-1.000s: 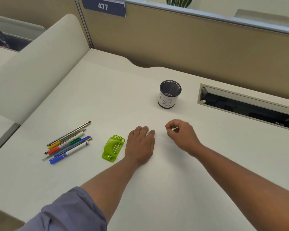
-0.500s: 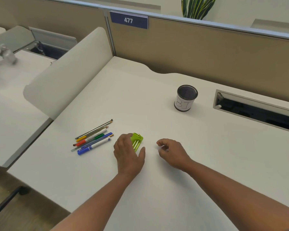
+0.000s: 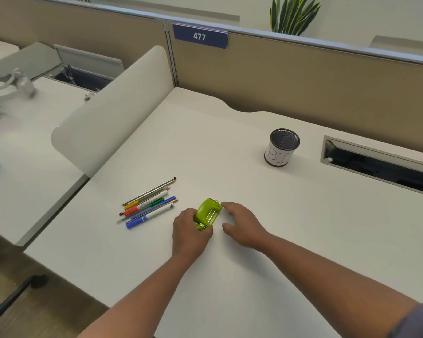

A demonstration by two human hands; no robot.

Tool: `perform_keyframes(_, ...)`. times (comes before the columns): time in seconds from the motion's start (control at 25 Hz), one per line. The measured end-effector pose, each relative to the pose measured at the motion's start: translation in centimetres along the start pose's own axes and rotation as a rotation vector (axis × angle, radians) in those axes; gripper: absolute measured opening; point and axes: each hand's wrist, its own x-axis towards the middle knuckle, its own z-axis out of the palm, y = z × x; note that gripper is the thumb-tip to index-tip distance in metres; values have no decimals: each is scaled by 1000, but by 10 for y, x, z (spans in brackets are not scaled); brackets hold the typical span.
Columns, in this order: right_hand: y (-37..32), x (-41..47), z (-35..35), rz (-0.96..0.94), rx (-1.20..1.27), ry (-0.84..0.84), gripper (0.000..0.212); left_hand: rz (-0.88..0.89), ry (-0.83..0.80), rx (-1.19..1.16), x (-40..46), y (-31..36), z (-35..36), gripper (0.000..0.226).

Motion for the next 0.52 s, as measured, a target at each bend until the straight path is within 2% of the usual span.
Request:
perform_keyframes(0.2,14,-17,-11,30,56,149,64,135,-136,-46,-2,22,6,32)
perform_keyframes(0.52,87,-81,-68,151,74,405,48,405,-417,-13,-12,100,65,37)
